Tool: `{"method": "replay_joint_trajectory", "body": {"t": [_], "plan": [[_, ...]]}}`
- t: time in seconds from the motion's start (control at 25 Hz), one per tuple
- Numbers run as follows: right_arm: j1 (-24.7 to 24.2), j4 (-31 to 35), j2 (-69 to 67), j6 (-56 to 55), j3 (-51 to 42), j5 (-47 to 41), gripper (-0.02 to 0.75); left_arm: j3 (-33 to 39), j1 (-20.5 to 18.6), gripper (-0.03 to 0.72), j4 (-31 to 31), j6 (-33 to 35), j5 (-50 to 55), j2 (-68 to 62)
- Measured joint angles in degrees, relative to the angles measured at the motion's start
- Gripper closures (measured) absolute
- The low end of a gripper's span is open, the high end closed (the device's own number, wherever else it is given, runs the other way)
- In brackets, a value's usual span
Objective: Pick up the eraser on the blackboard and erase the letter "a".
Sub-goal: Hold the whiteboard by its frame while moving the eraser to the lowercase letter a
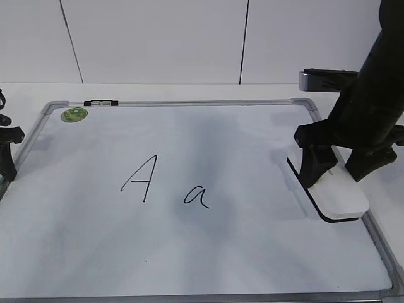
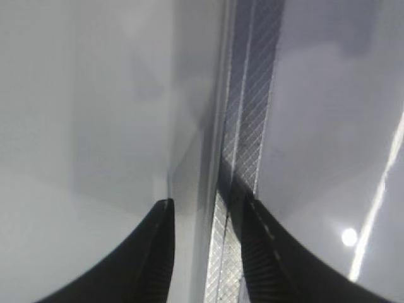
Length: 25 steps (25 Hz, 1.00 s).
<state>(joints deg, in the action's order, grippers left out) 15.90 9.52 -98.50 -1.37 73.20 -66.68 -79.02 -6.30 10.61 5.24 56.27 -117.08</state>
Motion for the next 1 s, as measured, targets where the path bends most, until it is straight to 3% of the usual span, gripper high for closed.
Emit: {"method": "replay_joint_trajectory", "body": {"t": [0.32, 0.6, 1.0], "plan": [[0.0, 0.0, 0.0, 0.1, 0.0, 0.0, 0.185, -0.1, -0.5, 0.485, 1.2, 0.0, 0.5, -0.3], [0.0, 1.0, 0.0, 2.3, 0.0, 0.0, 0.185, -0.7, -0.6, 0.652, 1.9, 0.0, 1.2, -0.6], [0.0, 2.7, -1.6, 4.5, 0.9, -1.3, 0.185, -0.6, -0.6, 0.668, 1.7, 0.5, 1.3, -0.6]]}}
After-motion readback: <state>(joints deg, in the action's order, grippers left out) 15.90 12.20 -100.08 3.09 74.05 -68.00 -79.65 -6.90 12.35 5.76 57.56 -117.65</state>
